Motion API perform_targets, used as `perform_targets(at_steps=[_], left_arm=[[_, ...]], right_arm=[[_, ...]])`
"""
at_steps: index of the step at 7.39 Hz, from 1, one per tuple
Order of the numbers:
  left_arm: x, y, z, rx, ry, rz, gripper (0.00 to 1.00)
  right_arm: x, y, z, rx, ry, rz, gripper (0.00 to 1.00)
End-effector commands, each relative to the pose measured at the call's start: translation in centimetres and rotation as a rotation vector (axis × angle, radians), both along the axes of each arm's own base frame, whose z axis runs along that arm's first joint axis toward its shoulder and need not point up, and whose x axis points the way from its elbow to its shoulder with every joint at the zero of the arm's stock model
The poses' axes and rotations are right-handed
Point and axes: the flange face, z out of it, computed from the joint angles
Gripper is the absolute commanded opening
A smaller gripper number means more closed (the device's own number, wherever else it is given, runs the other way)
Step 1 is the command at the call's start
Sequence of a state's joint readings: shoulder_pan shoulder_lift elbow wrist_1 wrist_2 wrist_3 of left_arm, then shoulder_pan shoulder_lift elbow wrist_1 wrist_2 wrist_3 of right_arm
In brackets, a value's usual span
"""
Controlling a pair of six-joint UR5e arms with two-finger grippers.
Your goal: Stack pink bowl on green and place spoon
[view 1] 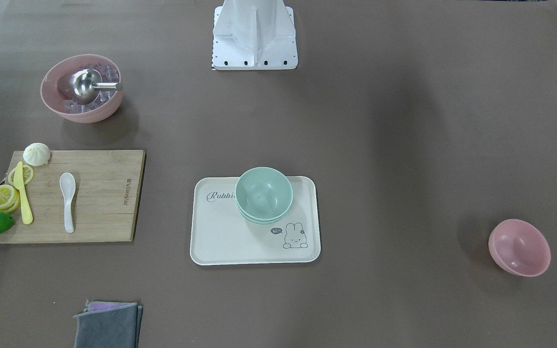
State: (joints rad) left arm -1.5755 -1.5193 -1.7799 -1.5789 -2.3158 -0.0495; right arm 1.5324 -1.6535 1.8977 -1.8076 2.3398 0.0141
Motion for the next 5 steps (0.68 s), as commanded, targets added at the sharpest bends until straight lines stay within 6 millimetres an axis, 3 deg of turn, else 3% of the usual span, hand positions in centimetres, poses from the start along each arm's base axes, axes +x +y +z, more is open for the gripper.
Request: perform_targets(at_steps=[1, 2, 3, 4, 5], left_arm=[[1.7, -1.1, -0.1, -0.003, 0.047, 0.034, 0.98], [2.4, -2.8, 0.1, 0.000, 0.060, 0.048, 0.98], [3.1, -6.5, -0.2, -0.001, 0.066, 0.026, 0.97], [6.5, -10.2, -1.5, 0.007, 0.083, 0.003, 0.97], [10.7, -13.4, -1.6, -0.020, 0.102, -0.020, 0.97]], right_arm=[[-0.8, -0.1, 0.1, -0.006, -0.021, -0.014, 1.00], [-1.5, -0.7, -0.8, 0.081, -0.031, -0.036, 1.00], [-2.0, -0.8, -1.2, 0.159, -0.039, -0.046, 1.00], [-2.1, -0.7, -0.9, 0.143, -0.040, -0.040, 1.00], [-2.2, -0.9, -0.9, 0.143, -0.042, -0.040, 1.00]])
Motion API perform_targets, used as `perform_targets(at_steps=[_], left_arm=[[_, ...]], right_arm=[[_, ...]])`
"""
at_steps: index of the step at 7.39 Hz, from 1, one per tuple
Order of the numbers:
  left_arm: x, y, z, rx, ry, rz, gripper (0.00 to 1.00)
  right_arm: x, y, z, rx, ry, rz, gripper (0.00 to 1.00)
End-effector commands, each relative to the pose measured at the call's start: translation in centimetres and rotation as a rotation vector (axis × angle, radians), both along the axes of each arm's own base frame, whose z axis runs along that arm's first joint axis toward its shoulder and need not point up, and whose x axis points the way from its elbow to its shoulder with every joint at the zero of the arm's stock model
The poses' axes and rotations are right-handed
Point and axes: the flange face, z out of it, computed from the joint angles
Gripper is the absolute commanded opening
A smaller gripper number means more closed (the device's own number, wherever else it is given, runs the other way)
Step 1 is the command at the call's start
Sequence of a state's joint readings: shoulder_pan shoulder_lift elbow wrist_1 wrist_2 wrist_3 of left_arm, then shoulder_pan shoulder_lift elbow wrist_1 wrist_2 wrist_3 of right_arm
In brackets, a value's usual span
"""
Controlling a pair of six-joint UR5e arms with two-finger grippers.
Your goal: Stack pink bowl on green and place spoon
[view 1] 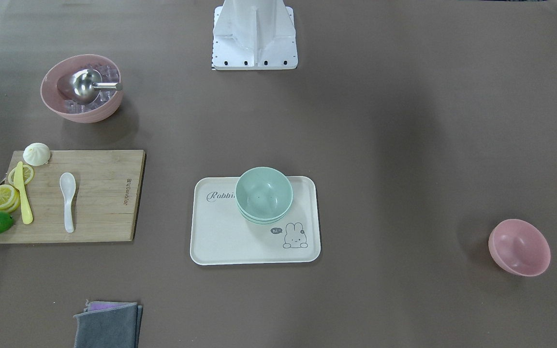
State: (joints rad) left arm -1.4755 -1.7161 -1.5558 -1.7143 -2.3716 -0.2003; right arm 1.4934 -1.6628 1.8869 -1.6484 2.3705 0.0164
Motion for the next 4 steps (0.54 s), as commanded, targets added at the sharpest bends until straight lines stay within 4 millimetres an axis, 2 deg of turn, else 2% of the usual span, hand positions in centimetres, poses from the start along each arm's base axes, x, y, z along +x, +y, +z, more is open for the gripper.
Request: perform_targets(at_steps=[1, 2, 3, 4], left_arm=[[7.3, -7.6, -0.5, -0.037, 0.039, -0.043, 0.97], [11.6, -8.8, 1.0, -0.039, 0.021, 0.009, 0.97], [11.9, -9.4, 2.0, 0.012, -0.088, -0.028, 0.97], [13.1, -9.2, 2.8, 0.023, -0.129, -0.025, 0.97]], right_arm=[[-0.4, -0.2, 0.3, 0.000, -0.003, -0.004, 1.00], [-0.6, -0.2, 0.3, -0.001, -0.014, -0.009, 1.00], [-1.4, -0.2, 0.1, -0.031, -0.062, -0.007, 1.00], [-1.9, -0.5, -0.2, -0.078, -0.075, 0.034, 1.00]])
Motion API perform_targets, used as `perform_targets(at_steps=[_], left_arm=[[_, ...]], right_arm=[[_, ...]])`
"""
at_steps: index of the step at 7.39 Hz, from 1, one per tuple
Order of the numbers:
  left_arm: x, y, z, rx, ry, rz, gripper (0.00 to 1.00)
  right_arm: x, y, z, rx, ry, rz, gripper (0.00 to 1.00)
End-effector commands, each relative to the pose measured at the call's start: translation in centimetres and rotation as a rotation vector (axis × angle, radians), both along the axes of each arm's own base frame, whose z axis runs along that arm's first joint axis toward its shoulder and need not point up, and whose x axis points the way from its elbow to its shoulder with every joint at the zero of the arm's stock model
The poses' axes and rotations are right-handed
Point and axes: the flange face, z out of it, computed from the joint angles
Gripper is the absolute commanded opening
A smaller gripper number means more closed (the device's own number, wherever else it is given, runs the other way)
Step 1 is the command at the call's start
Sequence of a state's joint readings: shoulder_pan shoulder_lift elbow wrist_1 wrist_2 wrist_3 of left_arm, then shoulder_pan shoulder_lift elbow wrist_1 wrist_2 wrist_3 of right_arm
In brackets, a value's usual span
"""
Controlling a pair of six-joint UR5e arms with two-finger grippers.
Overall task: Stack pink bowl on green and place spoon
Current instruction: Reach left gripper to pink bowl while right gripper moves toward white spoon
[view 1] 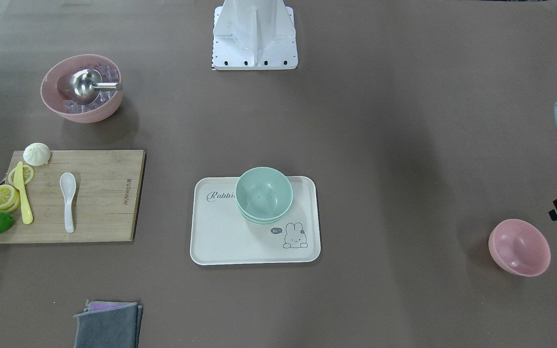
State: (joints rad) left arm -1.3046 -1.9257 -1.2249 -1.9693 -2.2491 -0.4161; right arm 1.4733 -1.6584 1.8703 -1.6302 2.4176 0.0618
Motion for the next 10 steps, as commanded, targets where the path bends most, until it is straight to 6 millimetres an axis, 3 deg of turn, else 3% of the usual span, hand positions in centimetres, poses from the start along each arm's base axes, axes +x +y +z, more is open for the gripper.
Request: perform_targets(at_steps=[1, 3, 5, 7, 8, 9, 10], left_arm=[[1.8, -0.7, 1.7, 0.009, -0.071, -0.006, 0.97], [2.9, -2.1, 1.2, -0.042, -0.055, -0.061, 0.97], [3.3, -2.0, 3.7, -0.046, -0.039, -0.090, 0.97], [5.9, -1.3, 4.0, -0.053, -0.014, -0.104, 0.97], [7.5, -0.8, 4.1, -0.057, -0.004, -0.101, 0.91], [7.4, -0.6, 4.4, -0.061, -0.002, -0.103, 0.55], [7.4, -0.4, 4.5, -0.061, 0.002, -0.100, 0.02]], right_arm=[[-1.0, -0.3, -0.4, -0.046, -0.026, 0.023, 1.00], [-1.2, -0.5, -0.6, -0.042, -0.027, 0.020, 1.00], [-1.2, -0.7, -0.8, -0.037, -0.026, 0.021, 1.00], [-1.3, -0.8, -1.0, -0.035, -0.028, 0.020, 1.00], [-1.3, -0.8, -1.1, -0.031, -0.029, 0.019, 1.00], [-1.3, -0.9, -1.2, -0.031, -0.029, 0.020, 1.00], [-1.3, -0.9, -1.4, -0.026, -0.028, 0.020, 1.00]])
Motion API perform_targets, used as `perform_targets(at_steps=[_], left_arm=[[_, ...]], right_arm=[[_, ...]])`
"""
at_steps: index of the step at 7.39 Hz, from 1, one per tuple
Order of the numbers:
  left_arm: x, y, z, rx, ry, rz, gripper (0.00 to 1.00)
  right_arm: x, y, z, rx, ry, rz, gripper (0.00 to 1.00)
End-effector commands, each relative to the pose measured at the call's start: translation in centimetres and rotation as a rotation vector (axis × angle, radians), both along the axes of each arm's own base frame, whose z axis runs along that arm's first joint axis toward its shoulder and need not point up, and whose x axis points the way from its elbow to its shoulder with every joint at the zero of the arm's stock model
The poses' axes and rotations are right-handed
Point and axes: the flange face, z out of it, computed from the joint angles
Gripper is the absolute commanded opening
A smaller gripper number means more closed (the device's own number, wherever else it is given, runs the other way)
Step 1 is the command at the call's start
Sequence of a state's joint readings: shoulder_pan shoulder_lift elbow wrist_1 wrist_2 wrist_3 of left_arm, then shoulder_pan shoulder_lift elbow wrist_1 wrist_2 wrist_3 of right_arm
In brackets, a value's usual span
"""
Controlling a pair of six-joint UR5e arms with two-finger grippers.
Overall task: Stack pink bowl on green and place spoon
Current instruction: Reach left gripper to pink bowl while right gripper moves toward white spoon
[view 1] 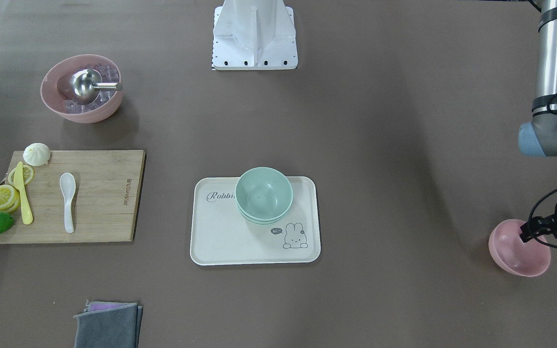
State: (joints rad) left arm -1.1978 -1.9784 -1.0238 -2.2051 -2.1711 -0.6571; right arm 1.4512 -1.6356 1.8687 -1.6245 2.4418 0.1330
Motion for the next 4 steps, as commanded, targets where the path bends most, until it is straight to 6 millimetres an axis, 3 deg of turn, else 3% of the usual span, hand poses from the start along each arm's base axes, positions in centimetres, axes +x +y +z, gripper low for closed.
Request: perform_targets(at_steps=[1, 2, 4], left_arm=[[0.1, 0.6, 0.5, -0.007, 0.005, 0.002, 0.00], [-0.3, 0.5, 0.1, -0.013, 0.027, 0.003, 0.00], [-5.6, -0.5, -1.2, -0.046, 0.088, -0.042, 0.00]], right_arm=[[0.0, -0.1, -0.3, 0.005, -0.001, 0.001, 1.00], [0.0, 0.0, -0.4, 0.006, -0.001, 0.001, 1.00], [0.0, 0.0, -0.4, 0.006, -0.001, 0.001, 1.00]])
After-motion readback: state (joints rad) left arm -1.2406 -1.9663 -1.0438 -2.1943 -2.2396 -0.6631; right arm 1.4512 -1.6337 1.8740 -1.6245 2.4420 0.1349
